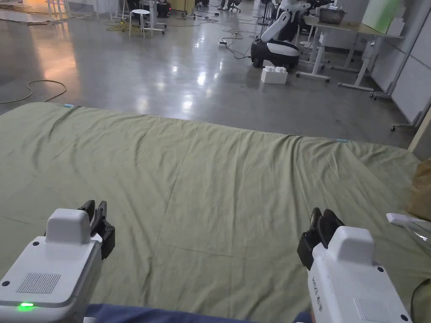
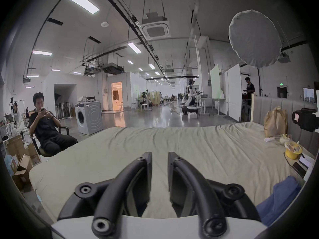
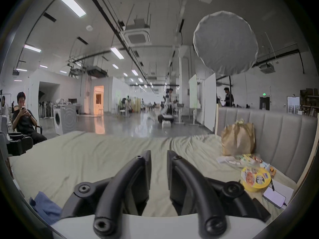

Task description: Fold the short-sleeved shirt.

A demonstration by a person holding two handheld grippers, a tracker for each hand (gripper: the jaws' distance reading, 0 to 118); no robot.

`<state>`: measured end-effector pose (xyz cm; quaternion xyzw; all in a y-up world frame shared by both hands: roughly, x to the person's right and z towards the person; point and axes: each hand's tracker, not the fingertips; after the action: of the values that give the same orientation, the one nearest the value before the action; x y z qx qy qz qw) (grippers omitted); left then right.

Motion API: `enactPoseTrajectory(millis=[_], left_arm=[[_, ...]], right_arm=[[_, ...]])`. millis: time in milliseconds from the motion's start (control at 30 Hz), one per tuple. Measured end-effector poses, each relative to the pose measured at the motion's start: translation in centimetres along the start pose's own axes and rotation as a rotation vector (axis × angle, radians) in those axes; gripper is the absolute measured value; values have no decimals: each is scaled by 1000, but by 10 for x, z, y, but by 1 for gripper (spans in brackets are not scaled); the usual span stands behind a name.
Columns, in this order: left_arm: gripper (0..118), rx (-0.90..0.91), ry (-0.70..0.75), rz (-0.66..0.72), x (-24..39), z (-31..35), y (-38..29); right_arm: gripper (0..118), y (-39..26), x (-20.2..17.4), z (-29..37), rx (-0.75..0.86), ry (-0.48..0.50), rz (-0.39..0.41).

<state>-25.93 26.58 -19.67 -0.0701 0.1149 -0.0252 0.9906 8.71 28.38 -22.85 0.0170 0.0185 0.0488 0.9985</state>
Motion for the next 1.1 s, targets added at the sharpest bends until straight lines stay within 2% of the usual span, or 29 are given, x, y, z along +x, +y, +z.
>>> enactPoseTrajectory(millis=[33,133,267,433,600,700,800,900,933,967,1067,1100], left_arm=[[7,6,4,3,1,-1,1],[2,15,12,18,2,-3,6],[1,22,0,44,-1,-3,10],[0,-20,-57,41,-19,-2,12],[1,-213,-180,109,-73,-9,2],[1,-394,-206,139,-111,-17,-16],[1,-512,-235,195,-143,-17,-38],[3,-593,-273,275,-171,-19,-60],[10,-601,-293,300,-178,-20,-67],[23,-625,-326,341,-187,-22,-75],[73,-723,-378,425,-200,-32,-95],[77,-756,-389,450,-203,-36,-103]], right_arm=[[5,1,-3,-1,-7,-6,-1],[2,6,-8,-6,-8,-20,15],[0,0,-7,-12,-45,-25,-20],[0,-5,-5,-14,-59,-22,-3],[0,-5,0,-18,-80,7,11],[0,-8,0,-20,-94,12,24],[0,-16,0,-21,-134,20,4],[0,-21,-6,-20,-151,29,19],[0,-24,-7,-21,-173,39,4],[0,-26,-9,-22,-176,42,7],[0,-30,-12,-23,-209,51,-15],[0,-30,-14,-24,-212,53,-15]])
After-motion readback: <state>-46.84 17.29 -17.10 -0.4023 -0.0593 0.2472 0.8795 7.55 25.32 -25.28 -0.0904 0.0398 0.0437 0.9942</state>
